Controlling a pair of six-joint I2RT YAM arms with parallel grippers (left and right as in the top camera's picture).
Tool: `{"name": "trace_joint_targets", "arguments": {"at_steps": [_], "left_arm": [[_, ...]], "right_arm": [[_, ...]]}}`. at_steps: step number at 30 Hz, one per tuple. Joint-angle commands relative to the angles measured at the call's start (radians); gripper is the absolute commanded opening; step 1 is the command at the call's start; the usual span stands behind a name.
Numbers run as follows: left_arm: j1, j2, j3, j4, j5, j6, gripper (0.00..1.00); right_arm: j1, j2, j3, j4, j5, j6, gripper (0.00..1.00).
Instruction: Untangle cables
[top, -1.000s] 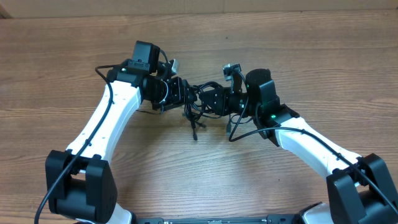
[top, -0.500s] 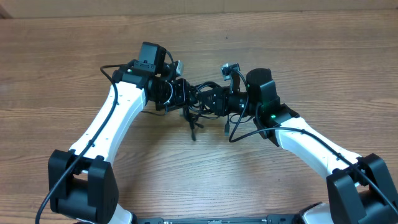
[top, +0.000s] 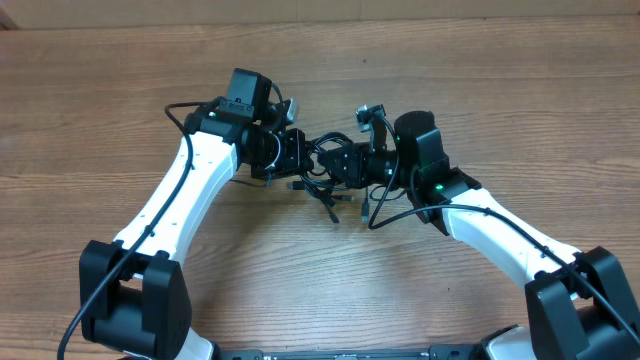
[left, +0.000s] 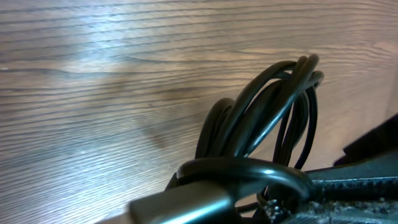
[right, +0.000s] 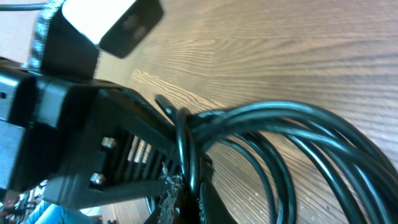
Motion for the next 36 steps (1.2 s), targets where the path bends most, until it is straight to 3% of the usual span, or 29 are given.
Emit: {"name": "trace_joint_targets", "arguments": {"at_steps": [1, 10, 16, 23, 33, 36], "left_arm": [[0.025, 0.003, -0.005, 0.002, -0.113, -0.022, 0.04], [0.064, 0.003, -0.005, -0.028, -0.203, -0.135, 0.04], [0.063, 0.003, -0.005, -0.032, -0.155, -0.053, 0.04], [0.062, 0.003, -0.005, -0.021, -0.003, 0.055, 0.04], [0.007, 0.003, -0.005, 0.002, 0.041, 0.052, 0.04], [-0.016, 0.003, -0.005, 0.008, 0.039, 0.053, 0.04]], "right_arm": [[-0.004, -0.027, 0.008, -0.026, 0.040, 0.000, 0.04], [-0.004, -0.027, 0.008, -0.027, 0.047, 0.004, 0.04], [-0.004, -0.027, 0.008, -0.027, 0.047, 0.000, 0.06], [-0.004, -0.027, 0.008, -0.019, 0.043, -0.020, 0.56], [-0.003, -0.027, 0.008, -0.018, 0.002, -0.029, 0.56], [-0.003, -0.027, 0.008, -0.015, 0.002, -0.029, 0.46]]}}
